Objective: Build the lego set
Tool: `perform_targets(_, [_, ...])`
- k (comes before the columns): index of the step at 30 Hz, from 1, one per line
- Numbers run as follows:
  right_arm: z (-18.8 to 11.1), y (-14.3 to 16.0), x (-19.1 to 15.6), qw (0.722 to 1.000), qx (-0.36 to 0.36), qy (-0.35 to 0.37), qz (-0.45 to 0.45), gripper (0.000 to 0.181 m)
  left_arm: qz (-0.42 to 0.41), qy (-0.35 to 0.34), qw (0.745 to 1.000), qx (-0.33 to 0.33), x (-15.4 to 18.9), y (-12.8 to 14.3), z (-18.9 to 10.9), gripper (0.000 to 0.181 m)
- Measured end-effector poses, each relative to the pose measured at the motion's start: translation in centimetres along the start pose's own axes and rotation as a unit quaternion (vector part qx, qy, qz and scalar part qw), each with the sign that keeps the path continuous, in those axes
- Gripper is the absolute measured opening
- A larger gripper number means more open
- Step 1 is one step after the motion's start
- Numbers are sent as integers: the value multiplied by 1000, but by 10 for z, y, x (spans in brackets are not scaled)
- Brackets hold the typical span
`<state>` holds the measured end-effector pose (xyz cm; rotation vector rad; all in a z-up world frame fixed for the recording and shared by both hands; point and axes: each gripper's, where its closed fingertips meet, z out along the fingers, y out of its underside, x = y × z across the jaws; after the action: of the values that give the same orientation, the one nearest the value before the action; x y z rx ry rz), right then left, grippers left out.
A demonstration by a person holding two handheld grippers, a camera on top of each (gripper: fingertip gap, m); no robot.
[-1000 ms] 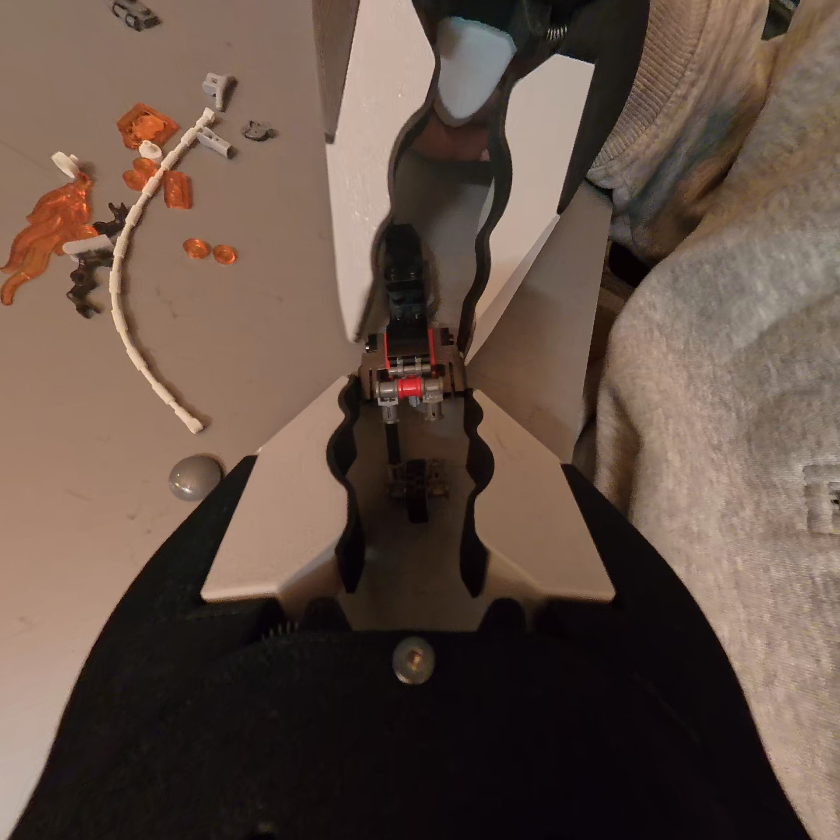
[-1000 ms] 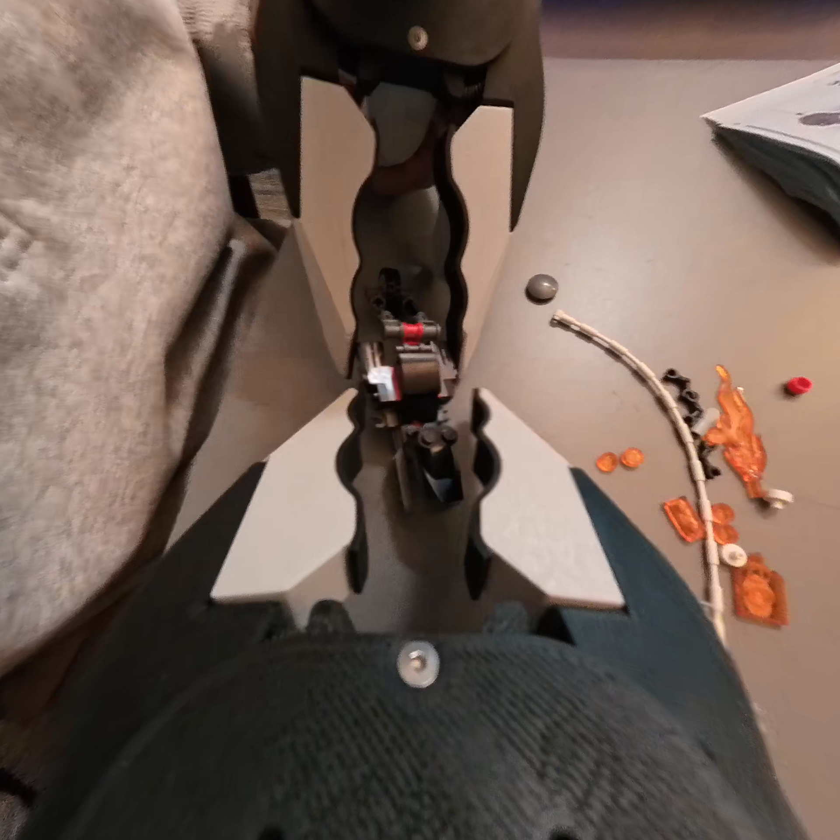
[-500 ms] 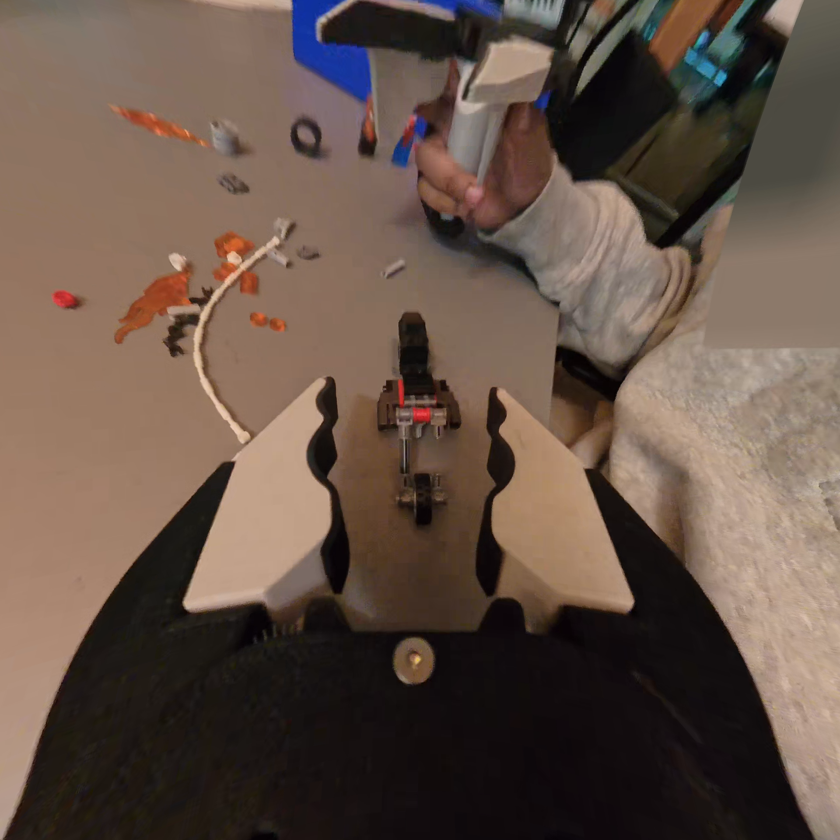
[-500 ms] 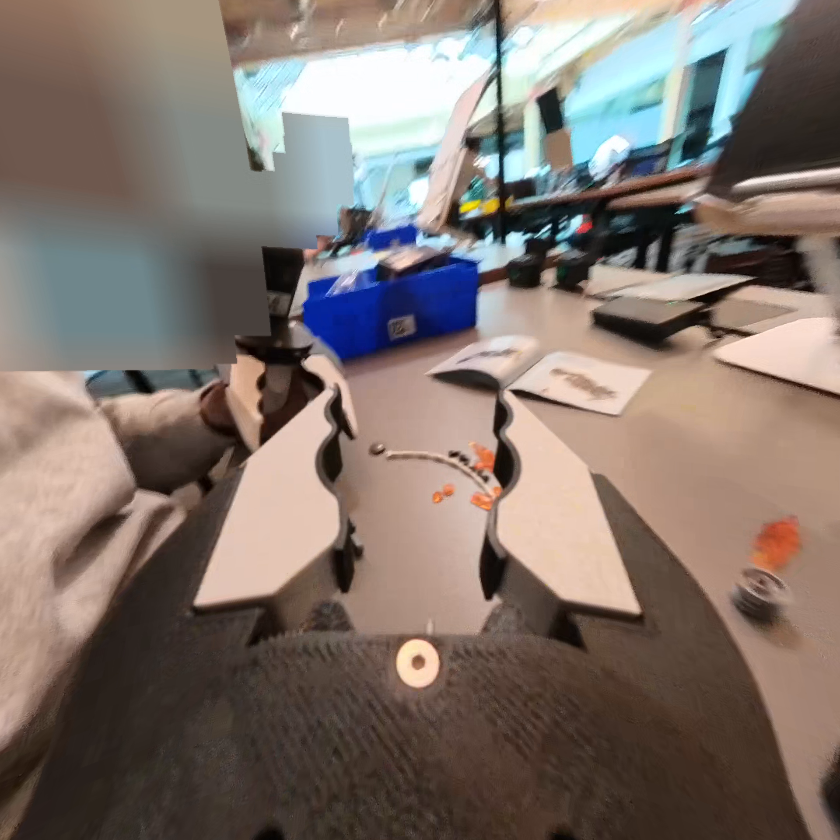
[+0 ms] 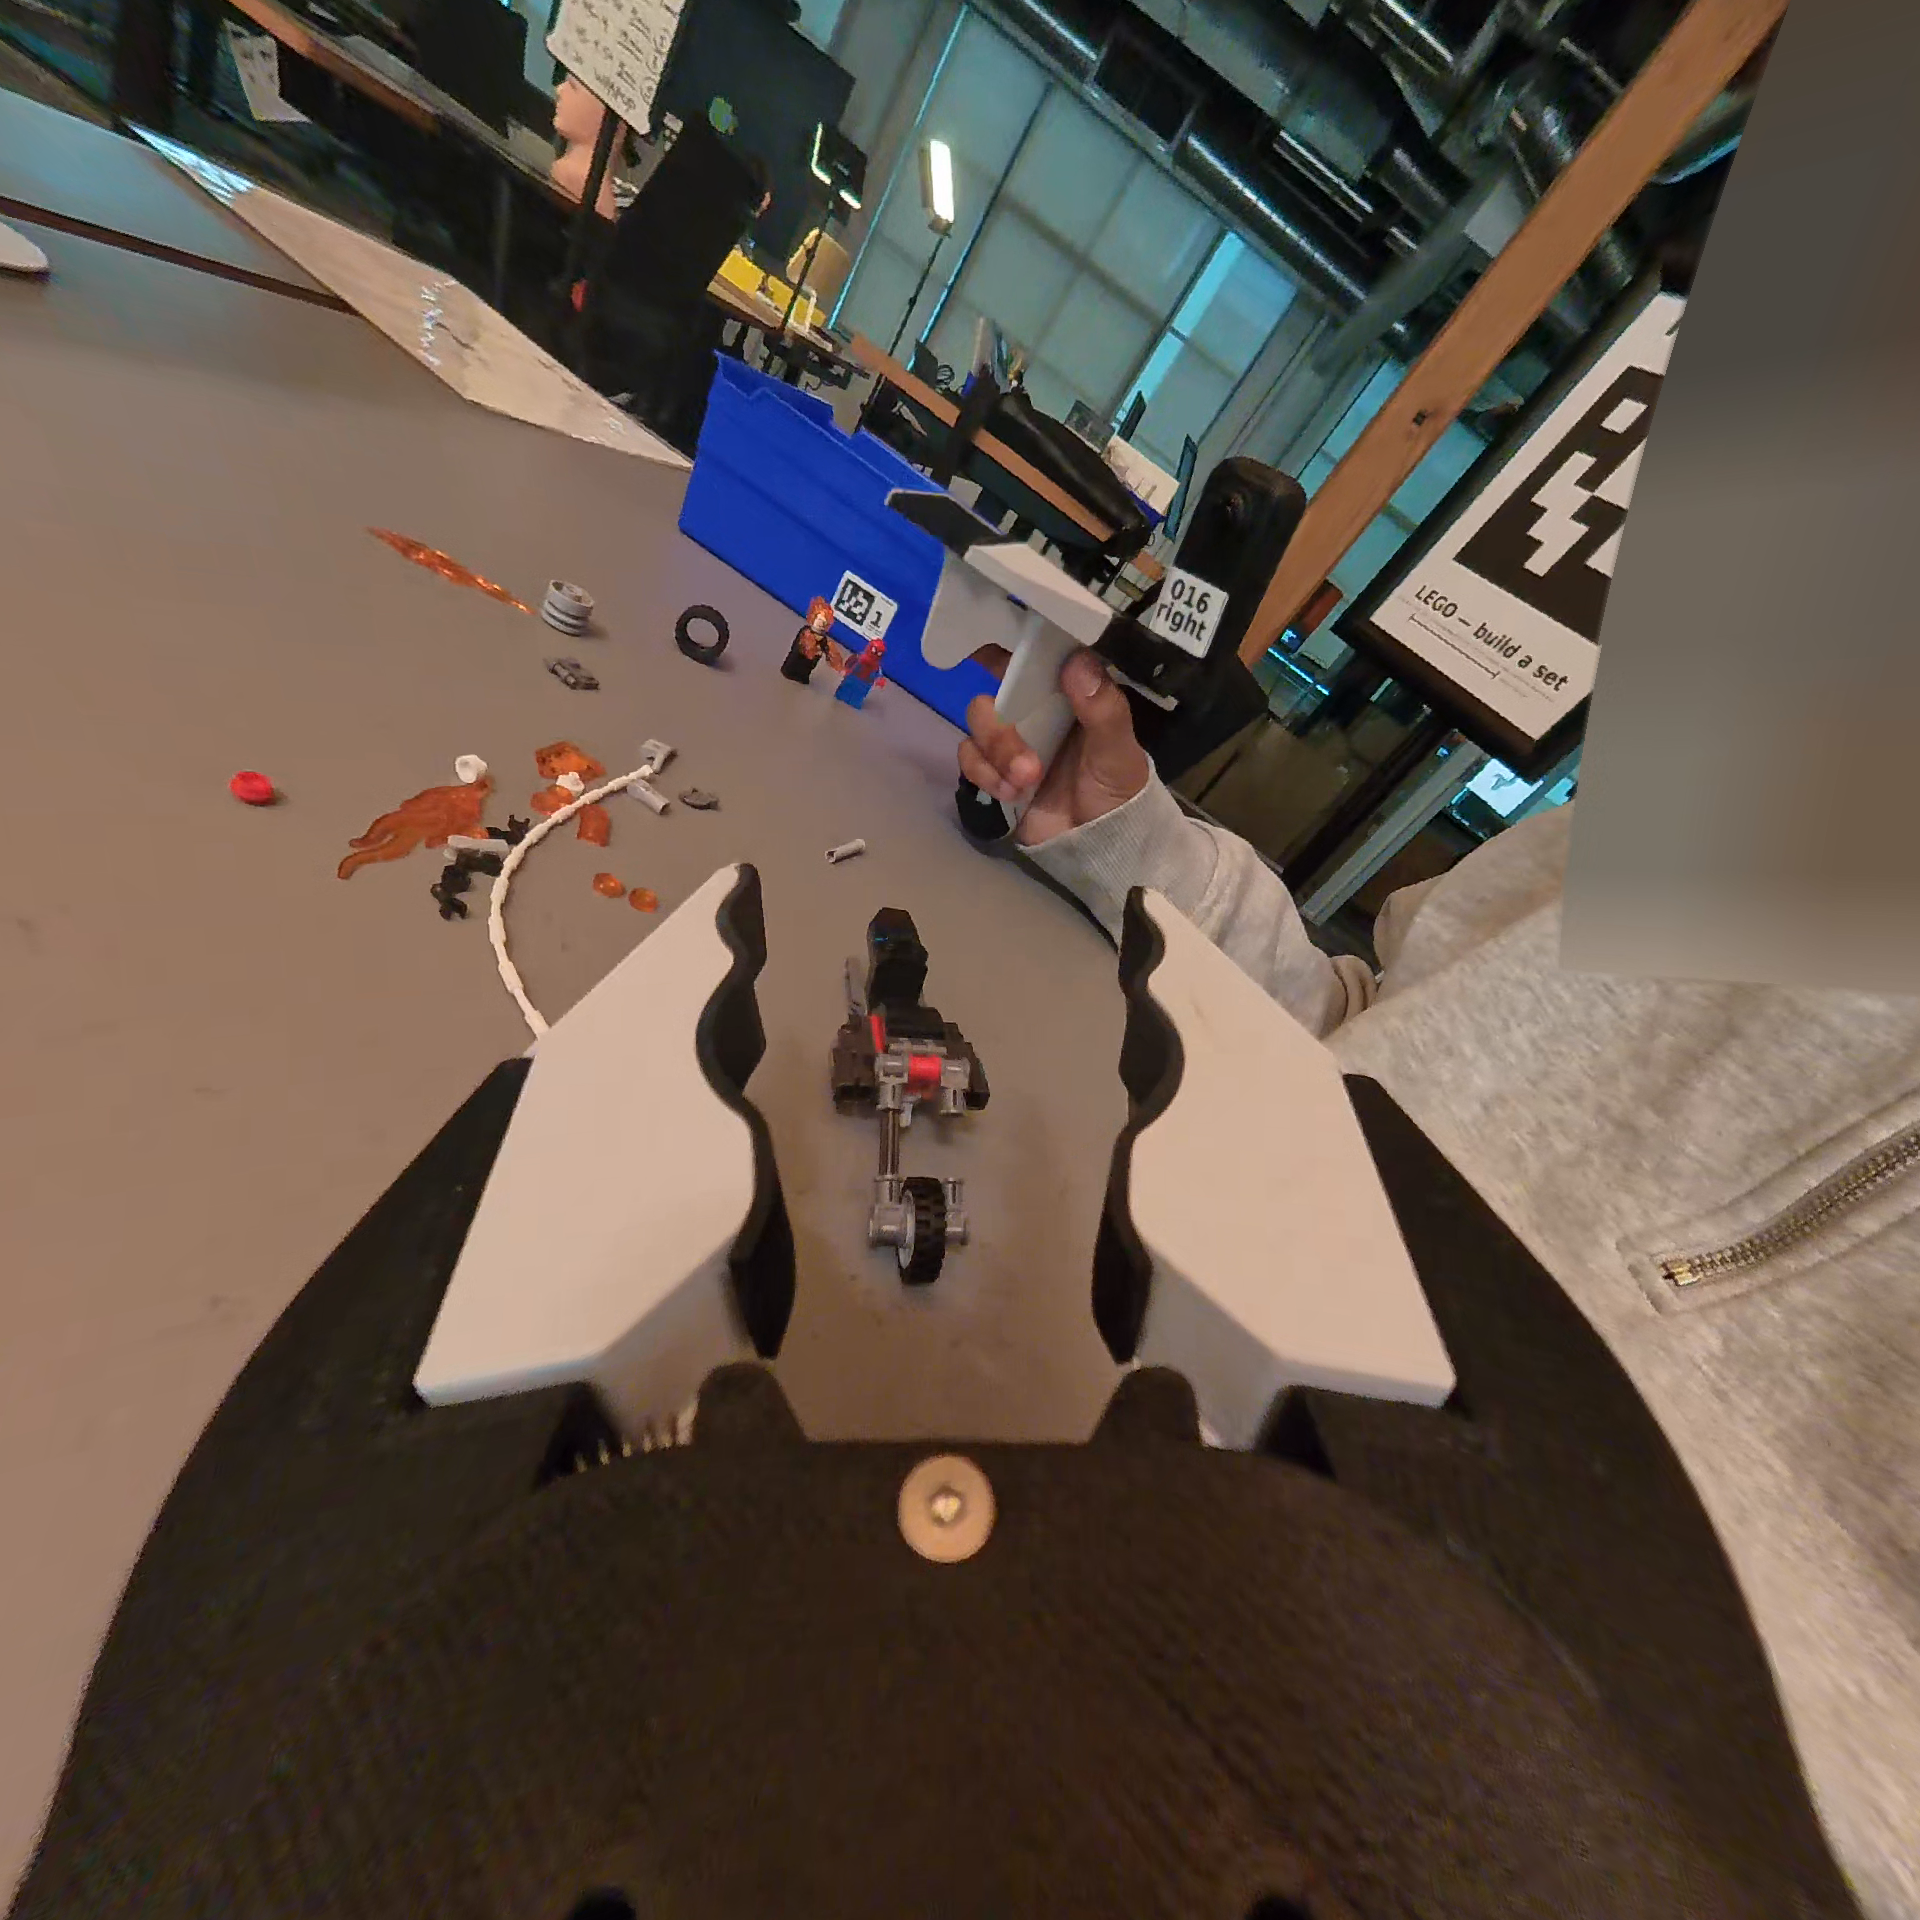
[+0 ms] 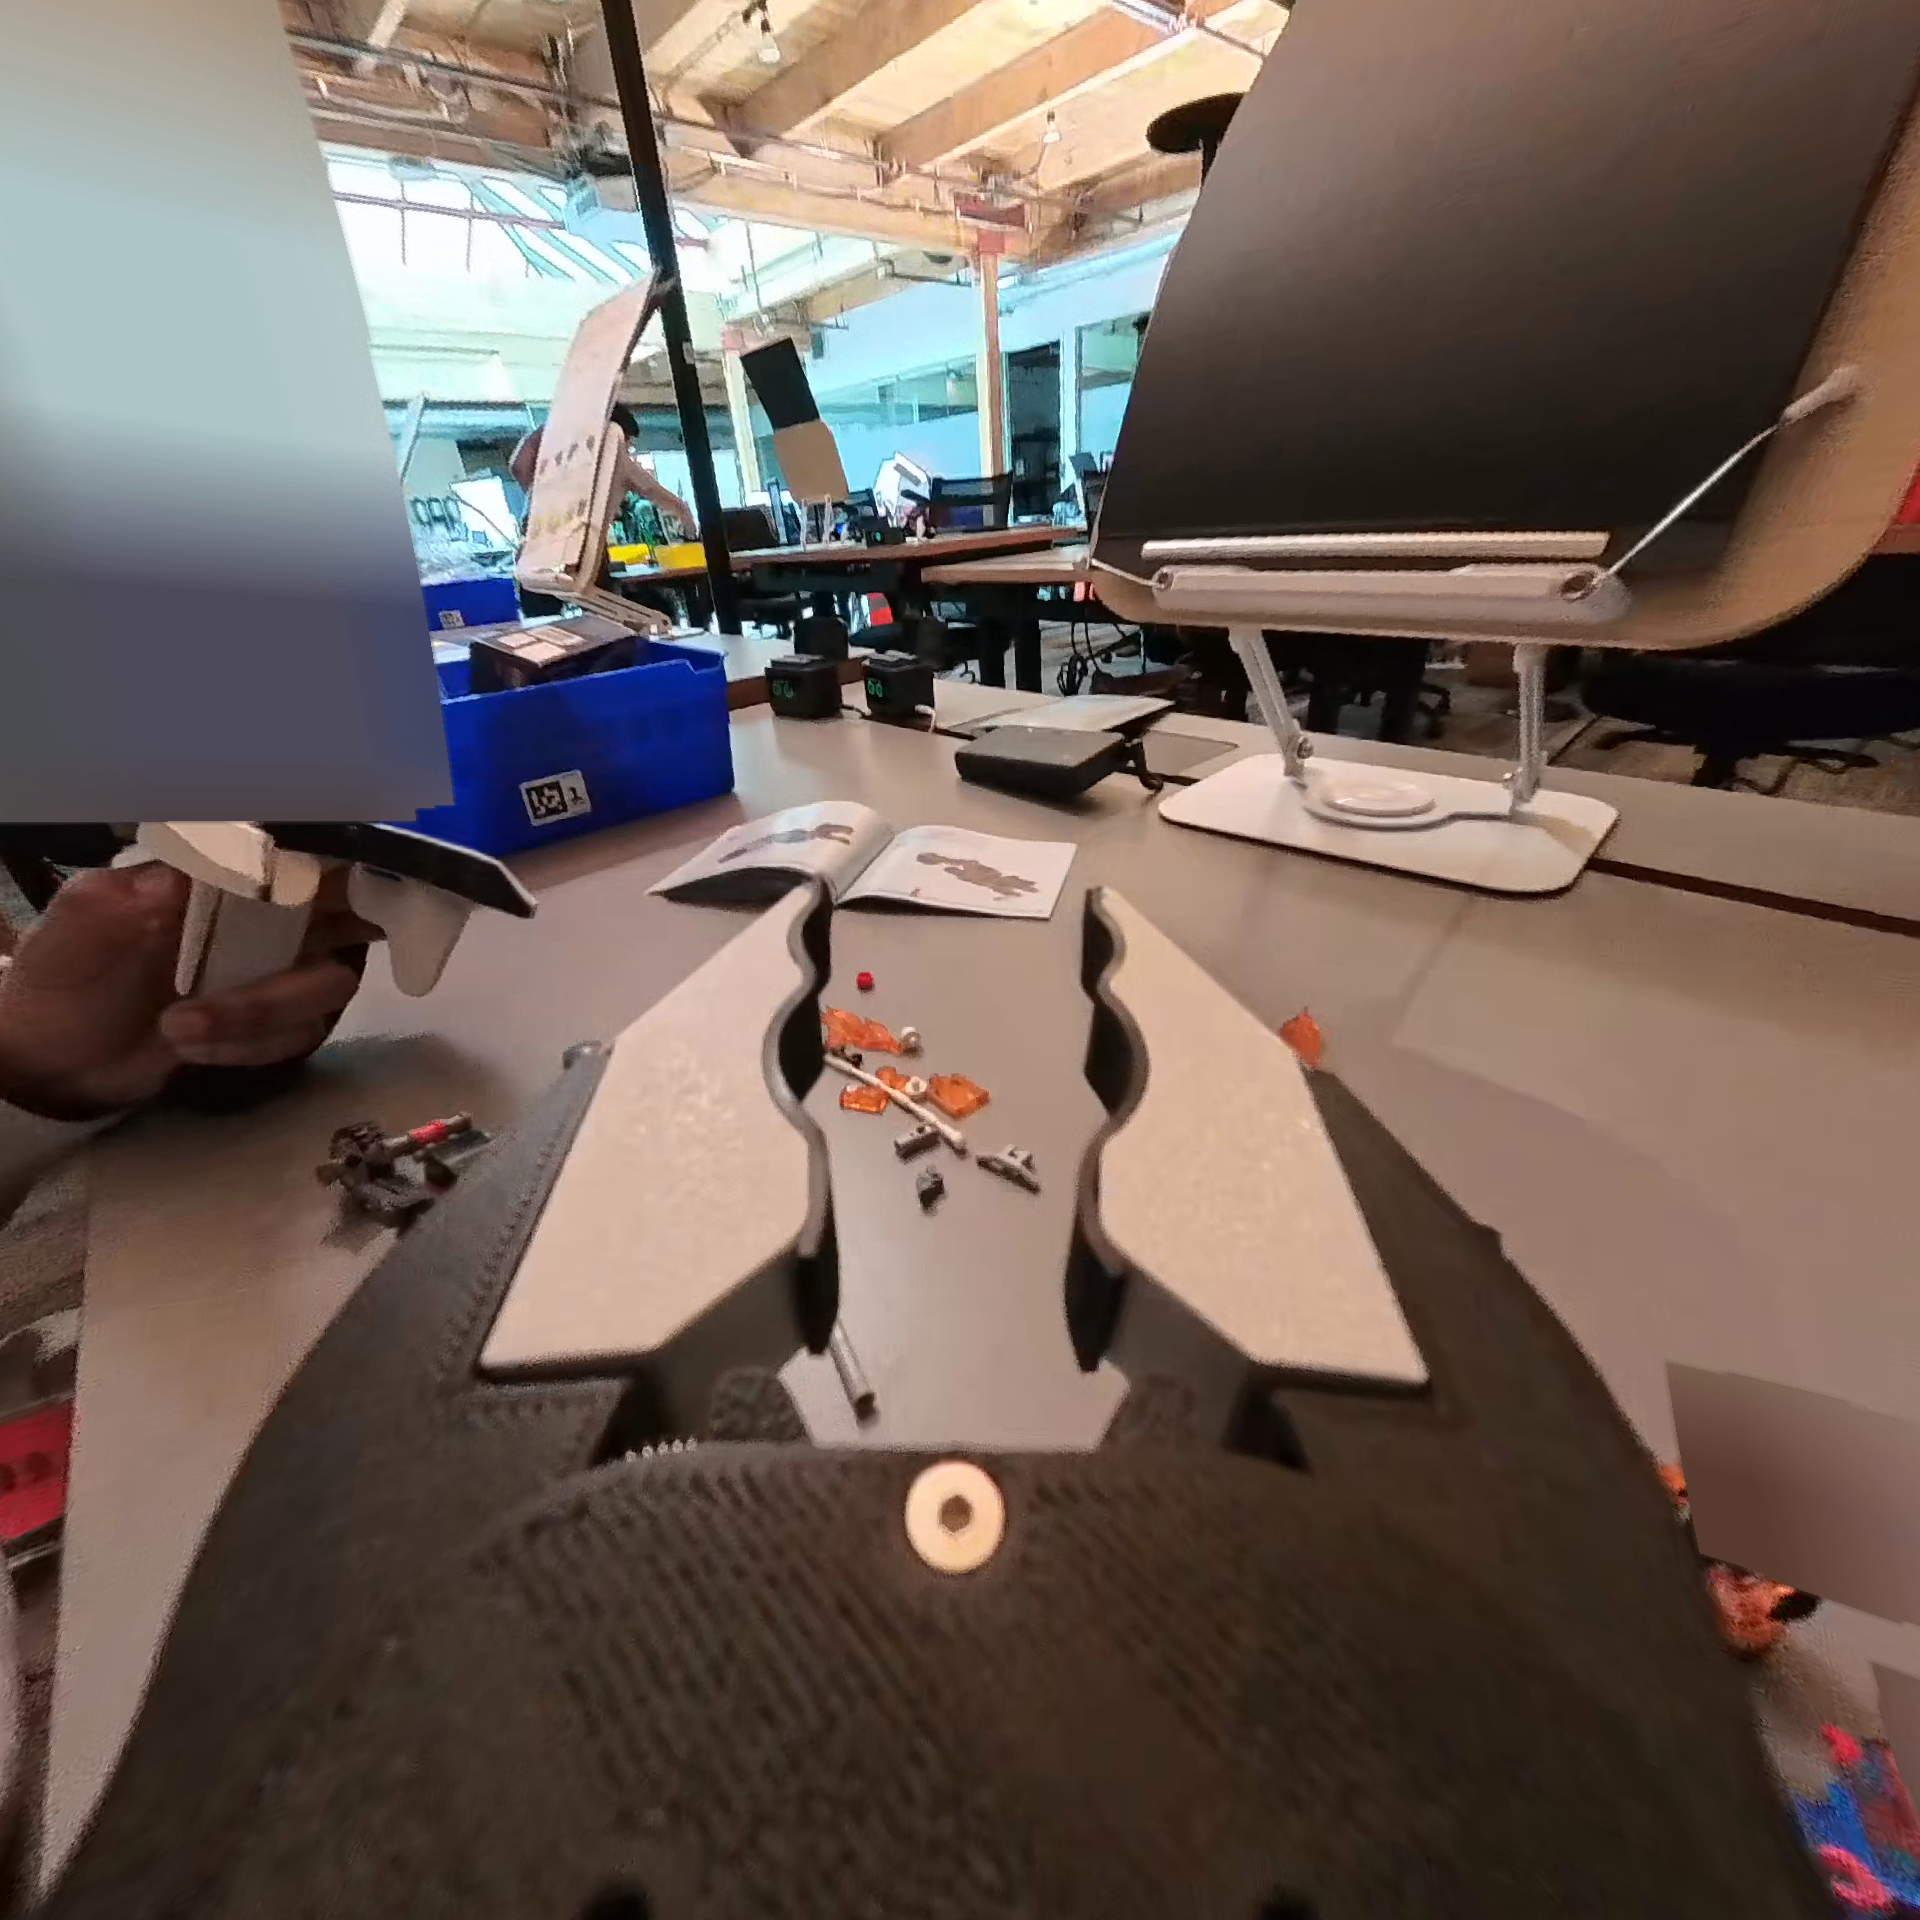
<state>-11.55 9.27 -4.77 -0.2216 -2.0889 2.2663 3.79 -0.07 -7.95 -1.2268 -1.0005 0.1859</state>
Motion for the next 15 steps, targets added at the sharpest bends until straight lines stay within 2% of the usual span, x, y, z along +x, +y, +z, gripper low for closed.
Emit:
perform_targets(3, [2,9,5,1000,-28,13,4,46,-14,7,1000,6,-1,-2,-1,67])
perform_targets(6, [-2,40,1,990,-138,-1,27,47,-21,11,1000,13,-1,-3,-2,67])
perform_targets(11, [-25,93,-19,946,-320,-43,-14,43,-29,13,999,9,-3,-2,0,67])
perform_targets(13, [-33,113,-25,928,-368,-55,-21,48,-37,17,999,5,-3,-1,1,67])
perform_targets(15, [-34,122,-26,920,-387,-55,-23,44,-40,17,999,3,-4,-1,2,67])
